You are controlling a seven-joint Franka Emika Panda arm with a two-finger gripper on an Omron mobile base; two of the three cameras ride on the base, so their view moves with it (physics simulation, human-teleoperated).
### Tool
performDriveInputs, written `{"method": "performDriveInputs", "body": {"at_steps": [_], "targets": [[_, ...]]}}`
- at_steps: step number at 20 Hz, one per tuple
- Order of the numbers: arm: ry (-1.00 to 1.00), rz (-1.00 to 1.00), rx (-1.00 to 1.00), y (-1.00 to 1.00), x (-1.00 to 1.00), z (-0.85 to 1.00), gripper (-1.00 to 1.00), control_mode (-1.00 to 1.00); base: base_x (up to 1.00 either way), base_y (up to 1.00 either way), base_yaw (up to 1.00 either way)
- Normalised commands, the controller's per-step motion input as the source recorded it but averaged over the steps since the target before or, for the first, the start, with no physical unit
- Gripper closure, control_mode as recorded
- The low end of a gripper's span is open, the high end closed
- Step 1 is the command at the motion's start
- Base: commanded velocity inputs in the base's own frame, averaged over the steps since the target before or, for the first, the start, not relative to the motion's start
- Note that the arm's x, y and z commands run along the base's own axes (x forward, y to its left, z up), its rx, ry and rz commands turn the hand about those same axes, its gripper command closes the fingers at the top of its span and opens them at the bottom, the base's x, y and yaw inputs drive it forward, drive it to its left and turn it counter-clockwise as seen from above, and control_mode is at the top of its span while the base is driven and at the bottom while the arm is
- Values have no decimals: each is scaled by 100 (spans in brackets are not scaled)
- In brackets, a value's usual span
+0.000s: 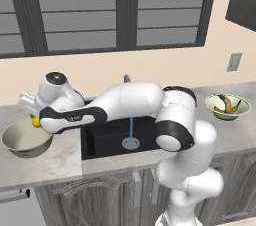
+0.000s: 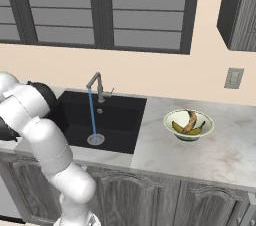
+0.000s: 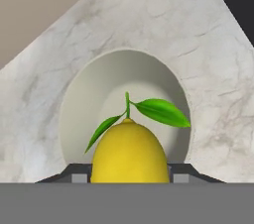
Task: Pick the bananas from the sink and place them in one bowl. Place the lemon in the other bowl. Then turn off the sink faucet.
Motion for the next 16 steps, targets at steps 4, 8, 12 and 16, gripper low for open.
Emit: {"method": "performDriveInputs", "body": {"at_steps": [4, 8, 12, 16], "targets": [[2, -11, -5, 20, 0, -14, 100, -100, 0, 0, 0], [3, -10, -6, 16, 0, -24, 100, -100, 0, 0, 0], [5, -10, -5, 11, 8, -15, 100, -100, 0, 0, 0], [16, -7, -3, 0, 23, -12, -100, -100, 0, 0, 0]]}}
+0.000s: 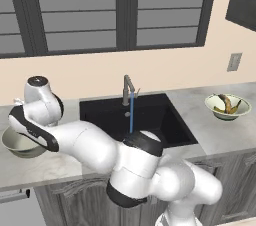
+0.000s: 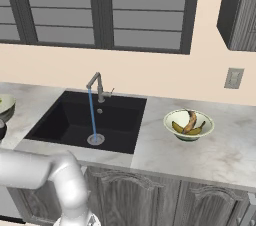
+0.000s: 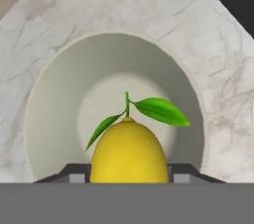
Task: Pick the bananas from the sink and place them in one bowl. Place the lemon in the other bowl. Then turn off the sink faucet.
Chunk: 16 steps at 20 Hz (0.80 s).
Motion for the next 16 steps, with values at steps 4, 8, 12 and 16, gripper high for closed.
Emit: {"method": "performDriveInputs", "body": {"at_steps": [4, 8, 12, 16], "targets": [[22, -5, 0, -5, 0, -2, -100, -100, 0, 0, 0], [13, -4, 0, 0, 0, 11, -100, -100, 0, 0, 0], [5, -5, -2, 0, 0, 8, -100, -100, 0, 0, 0], [2, -8, -3, -44, -12, 8, -100, -100, 0, 0, 0]]}}
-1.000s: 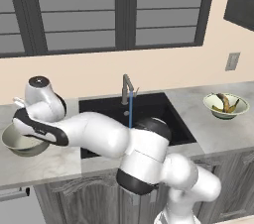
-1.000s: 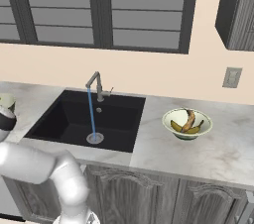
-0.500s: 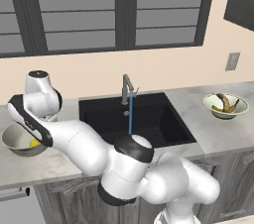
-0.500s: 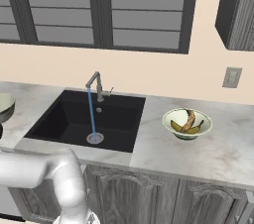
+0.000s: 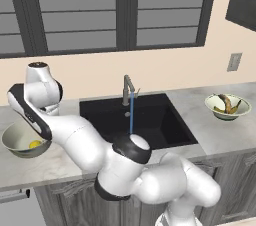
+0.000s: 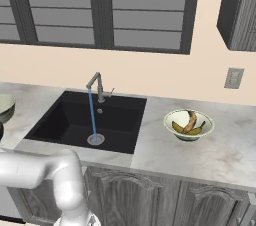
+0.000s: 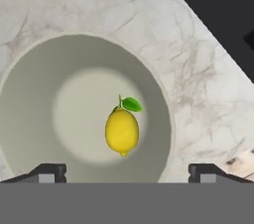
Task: Pick the bananas from the sink and place them in one bowl. Place the lemon in the other bowl. Then turn off the sink faucet.
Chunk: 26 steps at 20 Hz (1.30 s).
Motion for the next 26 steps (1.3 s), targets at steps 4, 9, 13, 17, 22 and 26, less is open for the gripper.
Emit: {"method": "performDriveInputs", "body": {"at_steps": [4, 9, 13, 17, 22, 26], "targets": [[0, -7, -3, -99, -29, 0, -100, -100, 0, 0, 0], [0, -7, 0, -100, -47, 0, -100, -100, 0, 0, 0], [0, -7, 0, -100, -47, 6, -100, -100, 0, 0, 0], [0, -6, 0, -100, -35, 20, -100, -100, 0, 0, 0], [0, -5, 0, -100, -31, 18, -100, -100, 0, 0, 0], [-4, -1, 0, -100, -7, 4, -100, -100, 0, 0, 0]]}}
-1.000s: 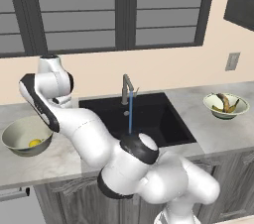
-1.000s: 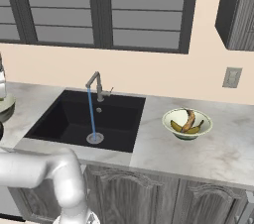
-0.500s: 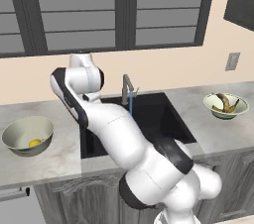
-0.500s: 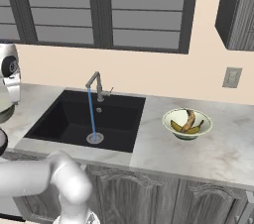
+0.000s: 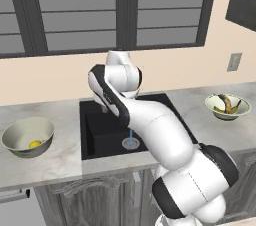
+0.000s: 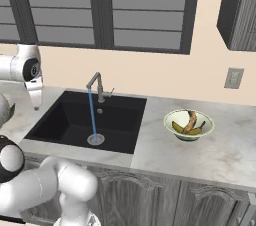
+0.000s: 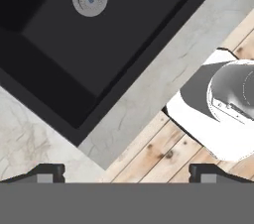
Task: Pick the bananas from the sink and place them in one bowl. Place the lemon in the other bowl. Then turn off the sink faucet.
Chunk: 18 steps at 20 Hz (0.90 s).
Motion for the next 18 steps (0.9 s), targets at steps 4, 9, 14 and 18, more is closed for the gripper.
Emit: {"method": "performDriveInputs", "body": {"at_steps": [4, 9, 14, 18], "targets": [[-8, 0, 0, -100, 0, 0, -100, -100, 0, 0, 0], [-9, -6, 4, -95, 0, 0, -100, -100, 0, 0, 0], [-17, -17, 20, -73, -2, 7, -100, -100, 0, 0, 0], [-29, -25, 31, -63, 0, 6, -100, -100, 0, 0, 0]]}}
